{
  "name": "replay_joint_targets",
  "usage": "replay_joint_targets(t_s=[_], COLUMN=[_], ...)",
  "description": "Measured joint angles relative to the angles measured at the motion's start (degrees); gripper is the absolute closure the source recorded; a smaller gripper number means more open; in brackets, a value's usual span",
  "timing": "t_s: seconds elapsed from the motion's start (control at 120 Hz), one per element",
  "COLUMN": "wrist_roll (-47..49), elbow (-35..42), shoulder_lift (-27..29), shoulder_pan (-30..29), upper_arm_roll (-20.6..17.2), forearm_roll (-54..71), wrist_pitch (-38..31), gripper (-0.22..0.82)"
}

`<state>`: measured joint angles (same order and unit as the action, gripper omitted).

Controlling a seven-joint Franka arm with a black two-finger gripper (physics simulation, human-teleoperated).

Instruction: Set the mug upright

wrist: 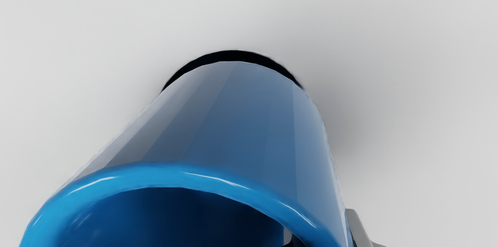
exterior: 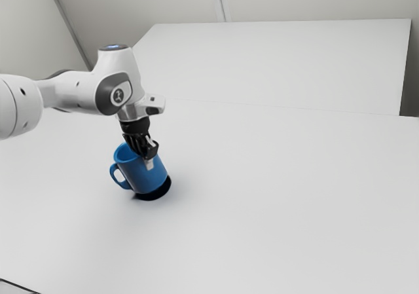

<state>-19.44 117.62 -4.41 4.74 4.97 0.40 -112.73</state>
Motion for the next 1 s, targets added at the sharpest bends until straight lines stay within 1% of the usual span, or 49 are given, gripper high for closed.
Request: replay_joint_targets(t_s=[0.125,0.183,0.267,0.358,0.508,0.708,0.808,0.867,0.942,1.0], wrist_roll=[1.1,1.6,2.1,2.6,3.6,7.5,9.2,10.1,11.1,11.8], elbow=[0.1,0.0,0.0,0.0,-0.1,-1.1,-4.8,-8.2,-12.0,-16.1], shoulder_lift=[0.0,0.1,0.3,0.3,1.2,8.2,9.1,9.0,8.6,7.2], shoulder_pan=[-0.1,0.1,0.3,0.2,0.3,-0.2,-0.2,0.2,0.5,0.5], upper_arm_roll=[-0.4,-0.5,-0.6,-0.9,-0.9,-1.2,-1.9,-2.1,-2.2,-2.2], forearm_roll=[-0.2,-0.2,-0.2,-0.3,-0.5,-1.9,-2.2,-2.2,-2.1,-2.1], wrist_pitch=[-0.7,-0.9,-1.0,-1.1,-1.3,-1.1,0.8,2.3,4.6,6.7], gripper=[0.41,0.31,0.21,0.14,0.07,0.03,0.02,0.01,0.01,0.01])
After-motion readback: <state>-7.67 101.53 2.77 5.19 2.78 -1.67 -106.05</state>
